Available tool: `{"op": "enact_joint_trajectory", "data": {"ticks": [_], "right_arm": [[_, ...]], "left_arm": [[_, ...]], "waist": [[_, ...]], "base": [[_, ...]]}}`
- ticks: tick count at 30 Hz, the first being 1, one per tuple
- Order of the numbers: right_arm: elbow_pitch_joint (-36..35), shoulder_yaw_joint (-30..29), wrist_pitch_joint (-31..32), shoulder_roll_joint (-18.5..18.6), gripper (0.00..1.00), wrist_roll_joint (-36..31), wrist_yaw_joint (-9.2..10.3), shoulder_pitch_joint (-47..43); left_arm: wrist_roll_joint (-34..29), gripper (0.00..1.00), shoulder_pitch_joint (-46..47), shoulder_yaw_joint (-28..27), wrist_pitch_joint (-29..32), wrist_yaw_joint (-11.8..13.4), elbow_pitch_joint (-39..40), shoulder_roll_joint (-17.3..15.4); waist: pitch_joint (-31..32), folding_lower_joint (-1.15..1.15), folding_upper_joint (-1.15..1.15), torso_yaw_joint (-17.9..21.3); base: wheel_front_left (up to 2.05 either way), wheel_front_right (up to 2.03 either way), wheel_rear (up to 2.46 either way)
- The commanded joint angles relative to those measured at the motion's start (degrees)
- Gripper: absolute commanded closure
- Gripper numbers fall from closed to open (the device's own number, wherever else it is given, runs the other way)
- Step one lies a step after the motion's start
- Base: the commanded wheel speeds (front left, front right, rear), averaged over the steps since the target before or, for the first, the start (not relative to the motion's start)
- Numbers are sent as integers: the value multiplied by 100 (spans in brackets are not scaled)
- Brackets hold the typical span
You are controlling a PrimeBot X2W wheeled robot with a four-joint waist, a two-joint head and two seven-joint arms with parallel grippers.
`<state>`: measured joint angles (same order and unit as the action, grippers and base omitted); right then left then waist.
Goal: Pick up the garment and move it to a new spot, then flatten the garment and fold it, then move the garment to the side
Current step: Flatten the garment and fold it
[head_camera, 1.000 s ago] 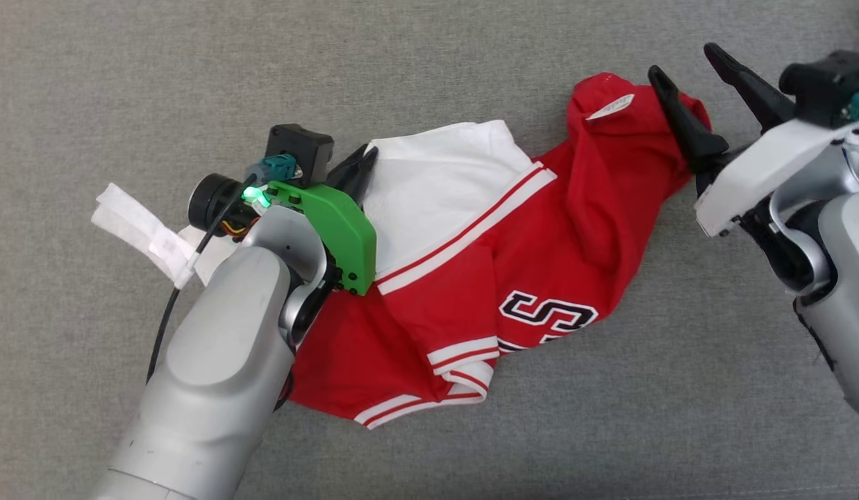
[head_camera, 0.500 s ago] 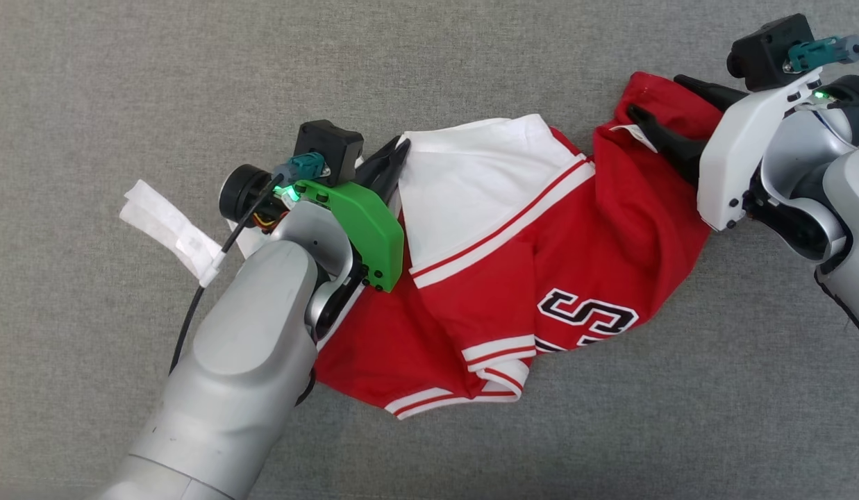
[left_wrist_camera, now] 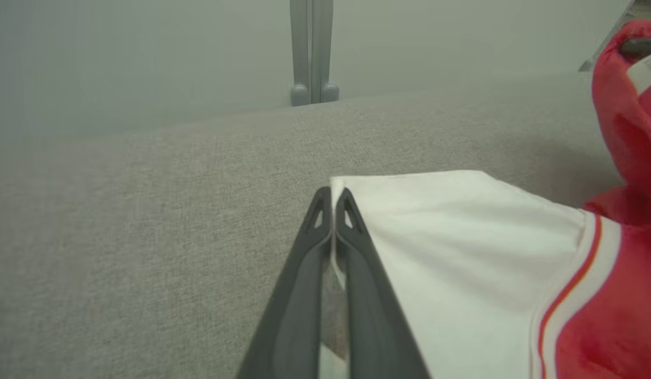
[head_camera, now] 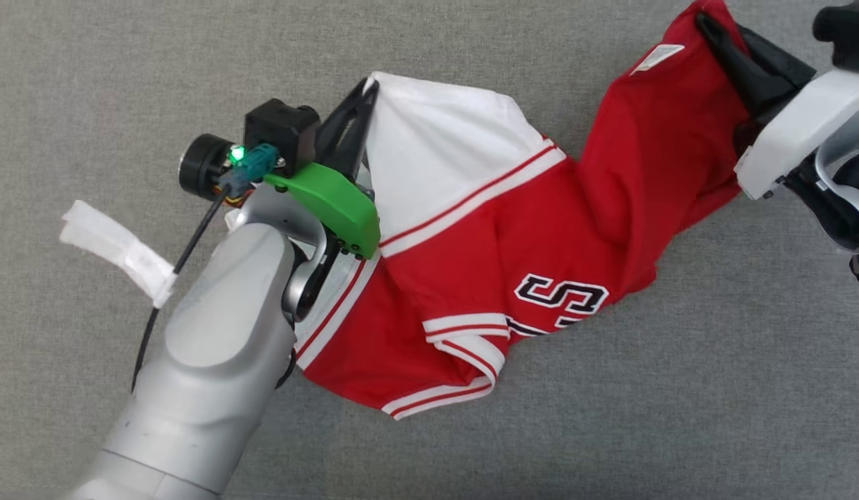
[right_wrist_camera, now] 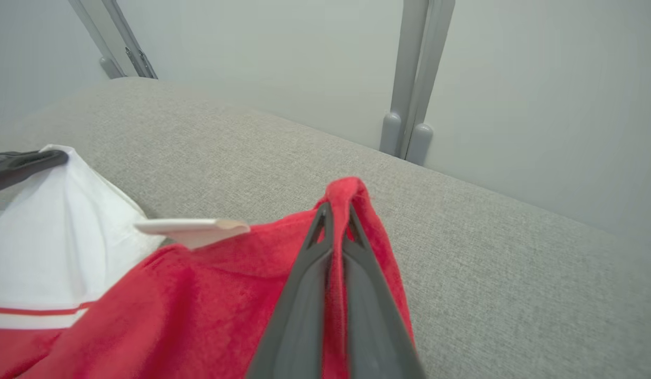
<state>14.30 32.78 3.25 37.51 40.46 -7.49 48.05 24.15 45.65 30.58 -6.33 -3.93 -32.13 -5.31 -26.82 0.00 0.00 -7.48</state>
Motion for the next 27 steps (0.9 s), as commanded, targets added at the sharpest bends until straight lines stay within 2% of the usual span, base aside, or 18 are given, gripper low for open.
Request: {"op": "enact_joint_trajectory", "data": {"ticks": [1,8,11,15,21,27], "right_arm": [[-86,-141,-217,7,100,-60,0,-132],[-678,-971,-1087,-26,100,-458,0,-541],[-978,-1388,-1196,-77,100,-572,0,-669],[-1434,-1969,-1025,-144,100,-739,0,-743],[-2240,-2727,-516,-316,100,-968,0,-769],[-2515,-3099,-137,-354,100,-877,0,-813]], "left_arm": [[-18,100,55,-88,-119,87,147,-107],[-170,100,-167,-568,-634,537,1578,-628],[-262,100,-154,-825,-728,714,2411,-902],[-428,100,21,-1119,-681,902,3455,-1251],[-510,100,577,-1387,-165,944,4318,-1641],[-461,100,1325,-1295,318,793,4197,-1654]], "waist": [[143,0,0,83],[581,0,0,258],[821,0,0,318],[1144,0,0,387],[1611,0,0,502],[1945,0,0,598]], "base": [[0,0,0],[0,0,0],[0,0,0],[0,0,0],[0,0,0],[0,0,0]]}}
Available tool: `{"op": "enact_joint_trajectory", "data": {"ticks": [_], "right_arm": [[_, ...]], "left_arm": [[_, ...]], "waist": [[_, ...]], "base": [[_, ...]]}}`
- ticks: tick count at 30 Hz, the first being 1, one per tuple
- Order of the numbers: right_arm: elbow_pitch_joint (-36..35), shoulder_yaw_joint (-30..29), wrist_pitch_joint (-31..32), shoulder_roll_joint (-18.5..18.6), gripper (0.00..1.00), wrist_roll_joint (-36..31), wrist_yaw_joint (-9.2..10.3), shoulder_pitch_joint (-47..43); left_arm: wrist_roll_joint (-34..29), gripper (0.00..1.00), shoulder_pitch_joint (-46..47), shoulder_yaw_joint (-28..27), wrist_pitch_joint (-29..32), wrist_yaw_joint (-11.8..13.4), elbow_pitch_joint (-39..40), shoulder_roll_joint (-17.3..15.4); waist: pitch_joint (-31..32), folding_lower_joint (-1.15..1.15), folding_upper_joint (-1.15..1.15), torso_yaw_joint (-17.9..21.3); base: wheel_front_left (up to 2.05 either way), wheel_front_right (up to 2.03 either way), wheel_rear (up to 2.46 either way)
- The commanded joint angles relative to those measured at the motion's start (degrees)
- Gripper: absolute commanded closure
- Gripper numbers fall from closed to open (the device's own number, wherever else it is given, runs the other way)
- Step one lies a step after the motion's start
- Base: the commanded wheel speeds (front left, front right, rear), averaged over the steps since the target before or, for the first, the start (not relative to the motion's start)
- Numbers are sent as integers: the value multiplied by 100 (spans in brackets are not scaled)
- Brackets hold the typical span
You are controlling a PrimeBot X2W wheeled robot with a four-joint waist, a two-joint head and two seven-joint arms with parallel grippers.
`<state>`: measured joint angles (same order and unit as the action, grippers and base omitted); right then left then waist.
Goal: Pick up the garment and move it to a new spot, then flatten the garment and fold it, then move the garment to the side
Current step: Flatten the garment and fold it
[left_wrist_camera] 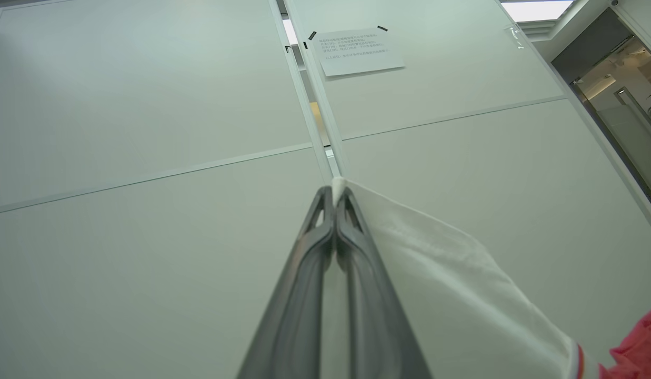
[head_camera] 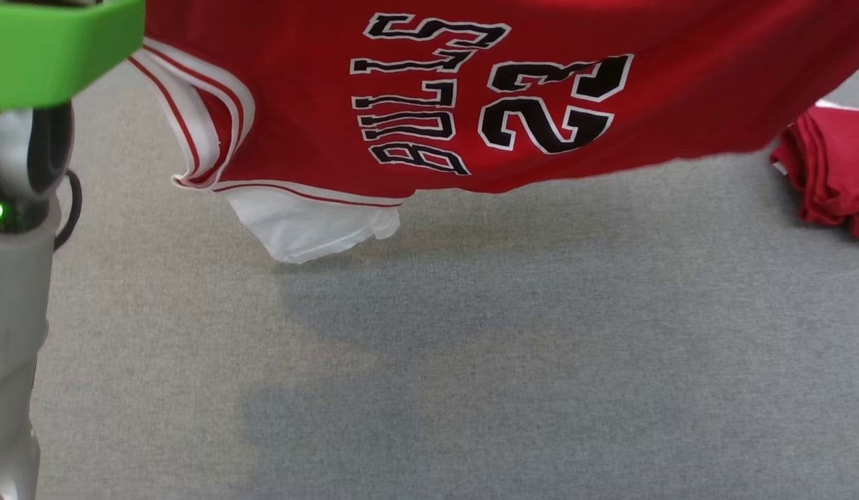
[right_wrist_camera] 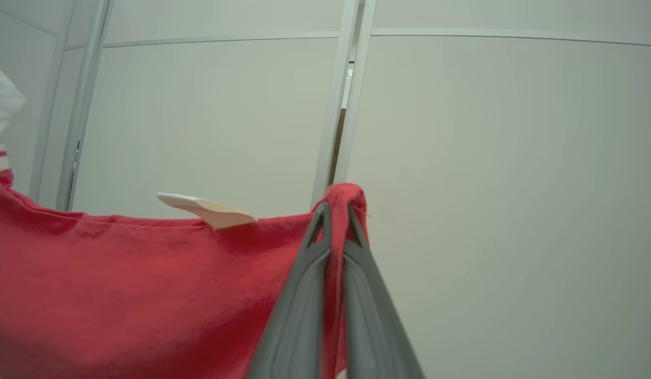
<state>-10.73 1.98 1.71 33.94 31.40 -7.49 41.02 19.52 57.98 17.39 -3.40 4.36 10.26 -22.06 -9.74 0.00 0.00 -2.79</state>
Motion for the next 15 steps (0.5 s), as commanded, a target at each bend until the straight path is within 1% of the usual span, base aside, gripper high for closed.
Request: {"op": "enact_joint_trajectory", "data": {"ticks": [1,5,8,11,15], "right_arm": [[-13,-30,38,2,100,44,0,-115],[103,-58,103,-33,100,164,0,-114],[253,9,156,-77,100,247,0,-33],[467,130,169,-115,100,315,0,169],[987,413,99,-245,100,332,0,613]], "left_arm": [[14,100,181,62,79,-59,-120,43],[98,100,507,230,240,-188,-552,178],[175,100,689,306,269,-276,-976,272],[273,100,842,328,185,-343,-1476,372],[314,100,1132,359,-168,-481,-2380,546]], "waist": [[264,0,0,140],[317,0,0,194],[217,0,0,239],[16,0,0,269],[-330,0,0,306]], "base": [[0,0,0],[0,0,0],[0,0,0],[0,0,0],[0,0,0]]}}
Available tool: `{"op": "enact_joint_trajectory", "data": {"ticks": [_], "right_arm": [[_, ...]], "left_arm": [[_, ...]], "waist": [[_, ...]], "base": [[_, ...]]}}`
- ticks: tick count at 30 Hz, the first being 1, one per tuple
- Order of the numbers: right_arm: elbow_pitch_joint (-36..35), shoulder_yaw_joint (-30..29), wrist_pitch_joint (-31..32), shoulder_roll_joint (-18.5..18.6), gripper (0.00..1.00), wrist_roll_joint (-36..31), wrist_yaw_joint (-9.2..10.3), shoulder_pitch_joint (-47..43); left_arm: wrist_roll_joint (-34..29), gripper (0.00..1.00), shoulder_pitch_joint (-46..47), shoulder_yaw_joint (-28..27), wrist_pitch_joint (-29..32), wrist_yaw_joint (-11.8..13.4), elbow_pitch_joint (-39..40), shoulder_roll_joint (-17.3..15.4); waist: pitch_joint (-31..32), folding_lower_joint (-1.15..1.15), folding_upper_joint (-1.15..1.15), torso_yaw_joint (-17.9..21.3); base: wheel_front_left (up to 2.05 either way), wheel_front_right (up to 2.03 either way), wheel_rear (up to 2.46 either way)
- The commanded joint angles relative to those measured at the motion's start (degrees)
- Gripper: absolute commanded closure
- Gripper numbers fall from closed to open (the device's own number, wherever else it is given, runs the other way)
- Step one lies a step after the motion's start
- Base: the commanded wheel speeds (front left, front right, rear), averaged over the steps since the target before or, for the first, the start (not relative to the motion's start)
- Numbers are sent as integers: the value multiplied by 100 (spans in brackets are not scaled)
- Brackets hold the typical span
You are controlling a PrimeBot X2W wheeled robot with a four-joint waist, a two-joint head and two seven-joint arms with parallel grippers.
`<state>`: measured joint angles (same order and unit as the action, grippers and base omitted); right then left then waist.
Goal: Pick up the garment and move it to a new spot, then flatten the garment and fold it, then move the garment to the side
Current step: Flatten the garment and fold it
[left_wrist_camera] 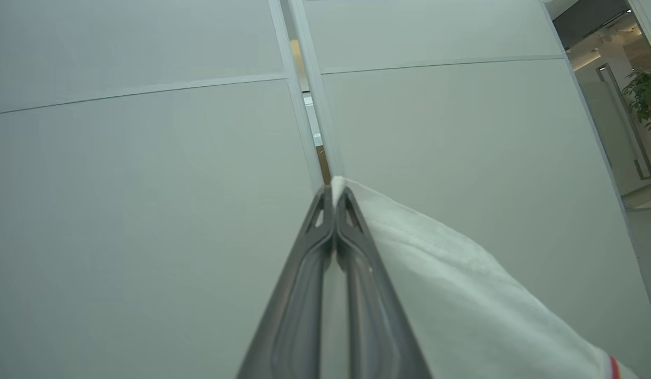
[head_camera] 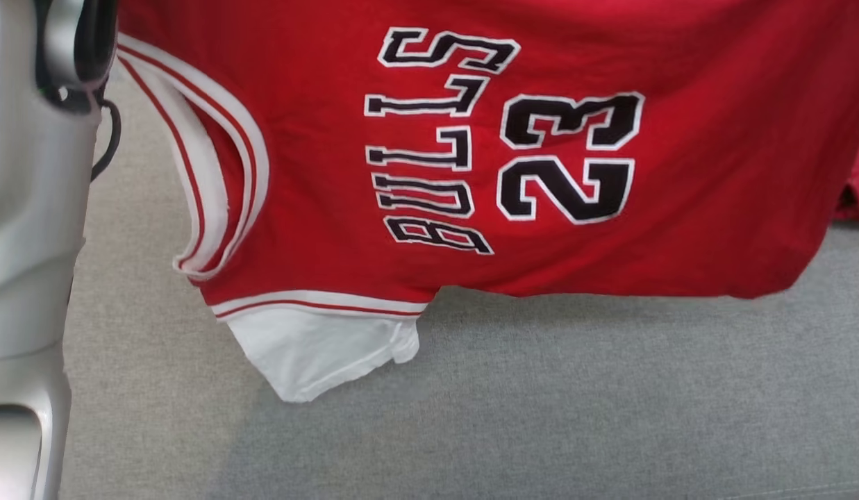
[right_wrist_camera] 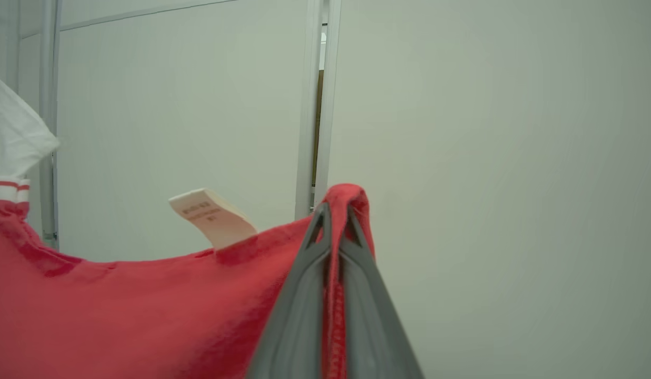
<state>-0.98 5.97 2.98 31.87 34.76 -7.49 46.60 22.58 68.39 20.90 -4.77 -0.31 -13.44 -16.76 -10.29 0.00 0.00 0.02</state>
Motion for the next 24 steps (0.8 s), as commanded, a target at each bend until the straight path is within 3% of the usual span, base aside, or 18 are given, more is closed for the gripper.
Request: {"op": "enact_joint_trajectory", "data": {"ticks": [1,6,14,24], "right_arm": [[199,112,-67,-119,100,25,0,221],[1208,590,-467,-491,100,-18,0,1196],[2876,1127,-1275,-1002,100,-210,0,2620],[5014,1859,-1745,-1540,100,-581,0,2733]], "left_arm": [[4,100,182,19,-151,-54,-325,66],[-83,100,914,-71,-795,-181,-1666,184],[-190,100,1938,-309,-1044,-263,-2858,244],[185,100,909,-739,-1034,-170,-4220,725]], "waist": [[-351,0,0,42],[-548,0,0,225],[-816,0,0,362],[-1396,0,0,81]], "base": [[0,0,0],[0,0,0],[0,0,0],[0,0,0]]}}
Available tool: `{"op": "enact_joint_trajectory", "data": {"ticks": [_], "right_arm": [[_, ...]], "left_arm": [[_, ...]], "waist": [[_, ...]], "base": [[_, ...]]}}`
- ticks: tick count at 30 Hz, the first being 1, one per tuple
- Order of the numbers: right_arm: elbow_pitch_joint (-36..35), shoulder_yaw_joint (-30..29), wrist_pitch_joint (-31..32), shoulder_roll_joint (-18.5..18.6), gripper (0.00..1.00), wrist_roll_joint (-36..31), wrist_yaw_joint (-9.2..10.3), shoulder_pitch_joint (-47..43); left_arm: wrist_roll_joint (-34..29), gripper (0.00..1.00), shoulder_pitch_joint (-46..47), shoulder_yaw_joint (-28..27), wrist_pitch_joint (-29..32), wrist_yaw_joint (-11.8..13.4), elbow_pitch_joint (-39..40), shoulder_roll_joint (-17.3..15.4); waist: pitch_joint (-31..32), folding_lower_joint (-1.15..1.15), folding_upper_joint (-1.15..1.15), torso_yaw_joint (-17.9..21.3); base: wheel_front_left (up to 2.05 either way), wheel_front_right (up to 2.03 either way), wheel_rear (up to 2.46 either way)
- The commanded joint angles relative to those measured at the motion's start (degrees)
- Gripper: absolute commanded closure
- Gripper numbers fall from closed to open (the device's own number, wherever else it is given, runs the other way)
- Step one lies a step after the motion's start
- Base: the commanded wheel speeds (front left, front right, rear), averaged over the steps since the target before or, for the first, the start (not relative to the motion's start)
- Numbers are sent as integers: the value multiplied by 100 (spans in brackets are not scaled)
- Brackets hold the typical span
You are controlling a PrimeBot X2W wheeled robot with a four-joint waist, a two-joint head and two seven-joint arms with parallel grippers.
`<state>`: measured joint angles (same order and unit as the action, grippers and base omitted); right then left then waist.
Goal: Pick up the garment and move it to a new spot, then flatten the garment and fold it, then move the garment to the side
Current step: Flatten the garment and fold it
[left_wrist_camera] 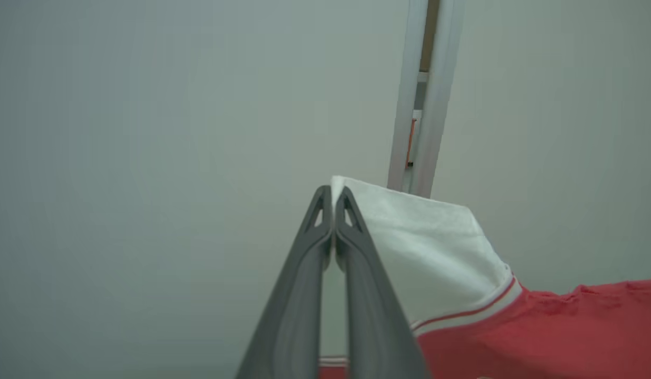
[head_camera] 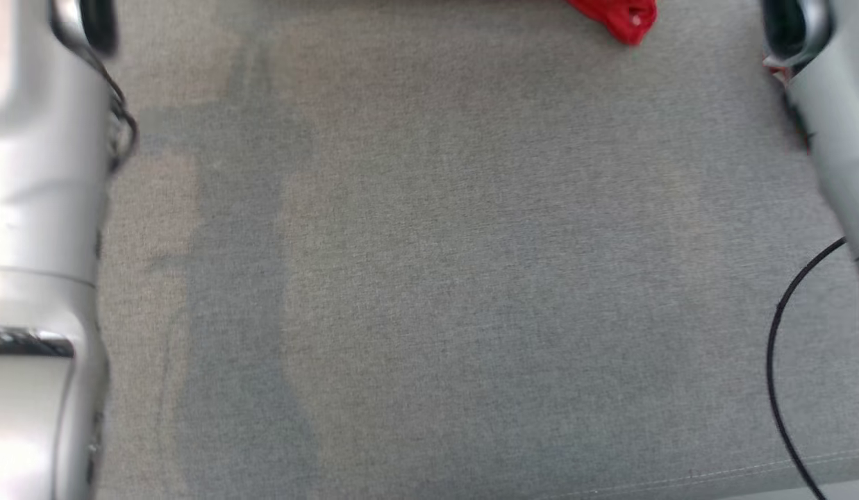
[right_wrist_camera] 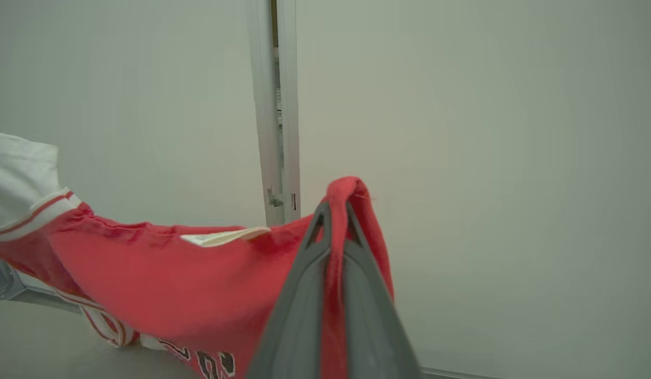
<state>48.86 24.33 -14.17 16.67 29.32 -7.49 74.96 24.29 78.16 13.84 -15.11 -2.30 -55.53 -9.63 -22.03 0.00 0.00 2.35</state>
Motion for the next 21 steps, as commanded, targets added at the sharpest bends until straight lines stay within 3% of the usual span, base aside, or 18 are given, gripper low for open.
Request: {"op": "enact_joint_trajectory", "data": {"ticks": [1,5,9,21], "right_arm": [[185,106,-48,-65,100,-84,0,-158],[580,265,-84,-294,100,88,0,-411],[303,273,-96,-295,100,248,0,-987],[-2109,-615,-95,-197,100,199,0,-4110]], "left_arm": [[54,100,-218,-79,0,28,-106,70],[135,100,-802,-271,-1,-26,-329,247],[143,100,-1392,-509,-1,-89,-157,388],[-403,100,-4571,-1622,-1,-341,2474,635]], "waist": [[-269,0,0,-171],[-479,0,0,-230],[-568,0,0,-295],[87,0,0,-393]], "base": [[0,0,0],[0,0,0],[0,0,0],[0,0,0]]}}
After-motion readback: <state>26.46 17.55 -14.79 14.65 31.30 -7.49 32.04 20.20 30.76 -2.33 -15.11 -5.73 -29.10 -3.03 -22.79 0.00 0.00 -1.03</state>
